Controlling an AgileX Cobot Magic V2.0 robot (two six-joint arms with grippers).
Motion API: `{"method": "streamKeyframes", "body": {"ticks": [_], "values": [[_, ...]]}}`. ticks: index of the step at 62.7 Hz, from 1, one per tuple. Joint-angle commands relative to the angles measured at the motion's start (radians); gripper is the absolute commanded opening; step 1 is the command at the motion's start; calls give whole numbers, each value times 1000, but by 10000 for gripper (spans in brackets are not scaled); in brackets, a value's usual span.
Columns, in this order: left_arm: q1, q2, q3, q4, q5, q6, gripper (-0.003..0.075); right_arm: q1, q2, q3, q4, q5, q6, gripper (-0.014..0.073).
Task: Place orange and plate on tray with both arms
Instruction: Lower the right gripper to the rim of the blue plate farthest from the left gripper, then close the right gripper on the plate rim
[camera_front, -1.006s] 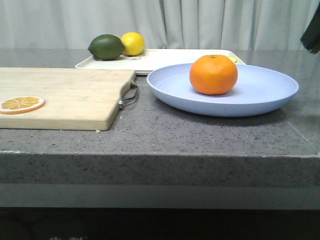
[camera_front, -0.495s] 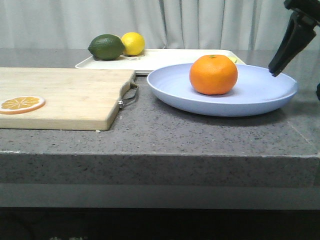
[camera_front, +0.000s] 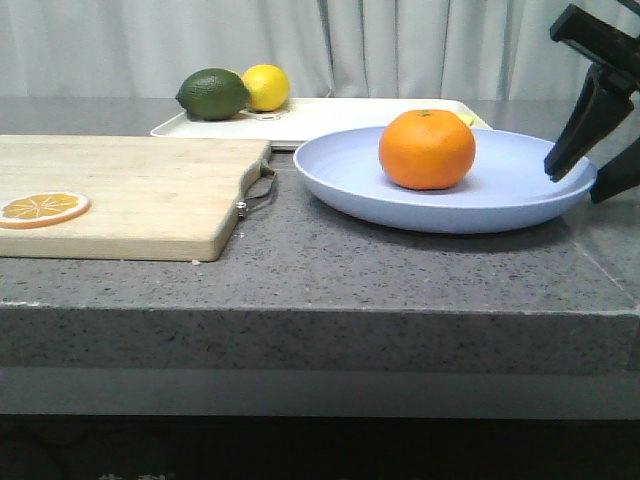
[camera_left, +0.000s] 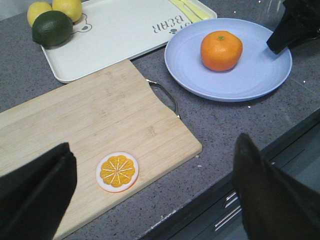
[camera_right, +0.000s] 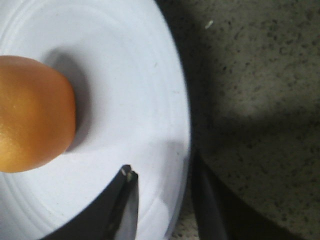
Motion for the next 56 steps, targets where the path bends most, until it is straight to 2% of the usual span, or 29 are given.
{"method": "streamKeyframes", "body": {"ticks": [1,30,56], "values": [[3,1,-26,0,-76,-13,611,-6,-31,-32,35,-27,-14,209],[3,1,-26,0,-76,-13,611,-6,-30,-32,35,-43,-14,-62],[3,1,-26,0,-76,-13,611,-6,-30,-32,41,-30,-14,-70]]}}
